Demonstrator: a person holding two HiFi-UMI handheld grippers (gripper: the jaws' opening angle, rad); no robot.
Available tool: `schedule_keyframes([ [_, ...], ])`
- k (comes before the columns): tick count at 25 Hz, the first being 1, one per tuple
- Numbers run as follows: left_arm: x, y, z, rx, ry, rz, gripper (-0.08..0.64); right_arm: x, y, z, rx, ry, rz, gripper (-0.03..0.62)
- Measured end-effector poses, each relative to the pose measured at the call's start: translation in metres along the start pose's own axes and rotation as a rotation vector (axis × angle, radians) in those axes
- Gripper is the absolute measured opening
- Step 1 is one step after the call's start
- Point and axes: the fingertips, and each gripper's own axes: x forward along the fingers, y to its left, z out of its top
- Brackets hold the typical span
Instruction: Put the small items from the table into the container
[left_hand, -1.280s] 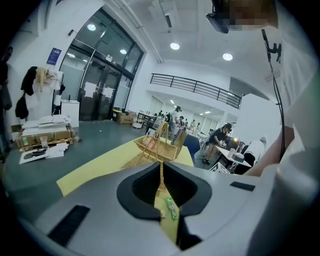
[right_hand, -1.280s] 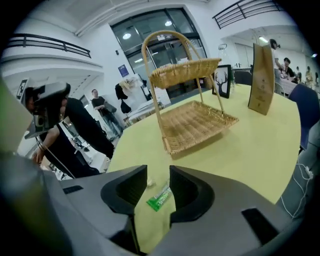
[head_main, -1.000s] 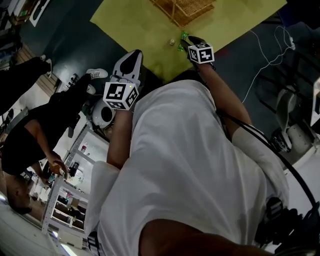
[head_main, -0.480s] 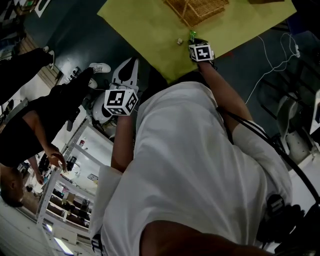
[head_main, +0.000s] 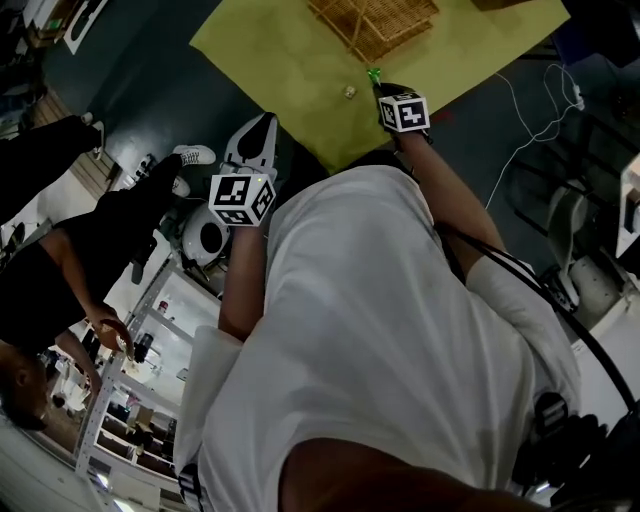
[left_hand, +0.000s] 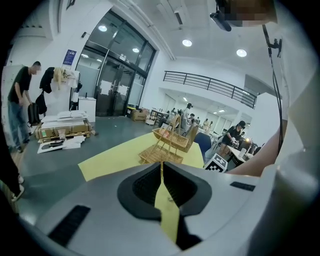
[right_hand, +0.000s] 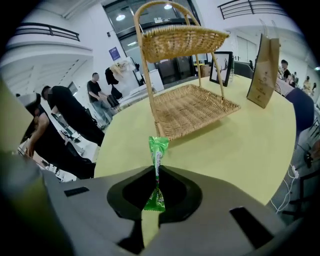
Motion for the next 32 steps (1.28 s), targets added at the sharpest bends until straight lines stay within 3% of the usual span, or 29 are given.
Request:
schedule_keyframes([
  [9, -0.002, -0.017, 0.026, 0.055, -0.049, -0.098, 0.009, -0.105, 0.038, 0.061, 0.038, -0.215, 0.012, 0.032],
  [15, 0.033, -0.04, 0.029, 0.074, -0.051, -0.131, 0.009, -0.146, 0.017, 0.105, 0.022, -0.326, 0.021, 0.032],
  [24, 0.014, -0.027, 0.045, 0.076, -0.091, -0.102, 0.009, -0.16, 0.026, 0.182, -0.04, -0.414, 0.029, 0.032],
  [32, 0.006, -0.012, 0.037, 0.054, -0.082, -0.039, 0.009, -0.129, 0.002, 0.231, 0.013, -0.41, 0.067, 0.032],
])
